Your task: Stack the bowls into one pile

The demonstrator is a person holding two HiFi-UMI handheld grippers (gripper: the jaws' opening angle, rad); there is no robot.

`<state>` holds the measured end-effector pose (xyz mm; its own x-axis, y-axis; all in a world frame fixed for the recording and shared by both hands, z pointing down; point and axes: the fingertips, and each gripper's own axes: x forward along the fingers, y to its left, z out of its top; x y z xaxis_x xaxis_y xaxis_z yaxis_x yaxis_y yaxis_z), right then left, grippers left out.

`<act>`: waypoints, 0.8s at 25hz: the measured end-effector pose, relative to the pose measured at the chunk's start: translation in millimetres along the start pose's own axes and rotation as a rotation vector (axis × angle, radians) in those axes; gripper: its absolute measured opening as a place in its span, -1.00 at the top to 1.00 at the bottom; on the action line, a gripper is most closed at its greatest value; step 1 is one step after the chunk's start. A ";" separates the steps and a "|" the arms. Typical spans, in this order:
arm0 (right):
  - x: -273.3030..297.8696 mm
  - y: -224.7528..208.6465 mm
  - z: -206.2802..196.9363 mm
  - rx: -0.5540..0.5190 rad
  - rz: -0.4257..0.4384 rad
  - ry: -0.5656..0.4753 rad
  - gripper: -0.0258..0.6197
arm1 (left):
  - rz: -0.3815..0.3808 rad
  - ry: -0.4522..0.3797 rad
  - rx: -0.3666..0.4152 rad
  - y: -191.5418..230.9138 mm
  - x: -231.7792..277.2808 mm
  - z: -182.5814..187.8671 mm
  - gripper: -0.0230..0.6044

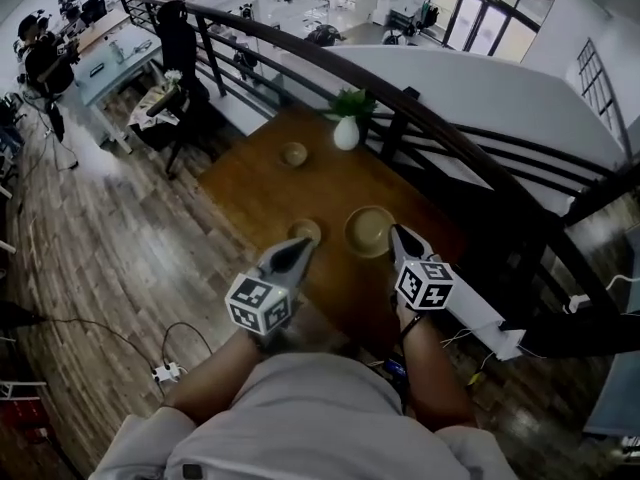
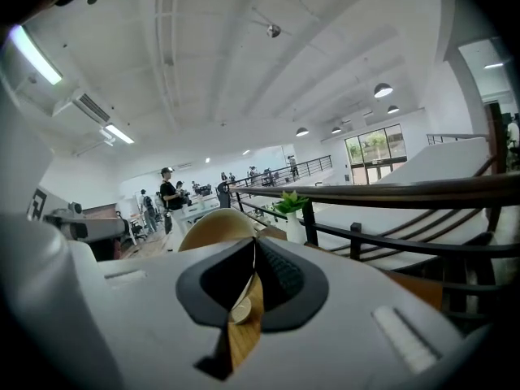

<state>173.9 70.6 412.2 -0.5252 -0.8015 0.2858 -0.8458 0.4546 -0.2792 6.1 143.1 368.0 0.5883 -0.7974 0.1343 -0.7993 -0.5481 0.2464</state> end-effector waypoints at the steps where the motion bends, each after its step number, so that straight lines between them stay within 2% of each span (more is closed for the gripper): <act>1: 8.0 13.6 -2.2 -0.002 0.005 0.007 0.87 | 0.005 -0.004 0.000 11.9 -10.1 3.8 0.91; 6: 46.1 77.4 -9.5 0.000 0.008 0.022 0.87 | 0.004 -0.017 -0.003 72.9 -52.0 21.7 0.91; 13: 92.6 153.0 -23.3 0.040 -0.023 0.018 0.87 | -0.048 -0.012 0.015 147.6 -105.6 35.1 0.91; 20: 115.5 193.2 -23.7 0.043 -0.034 0.030 0.87 | -0.078 -0.010 -0.001 181.5 -125.5 47.3 0.92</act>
<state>-52.4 75.1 413.0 -0.4991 -0.8040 0.3231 -0.8589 0.4096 -0.3075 -218.6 131.7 350.6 0.6474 -0.7548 0.1055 -0.7511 -0.6083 0.2566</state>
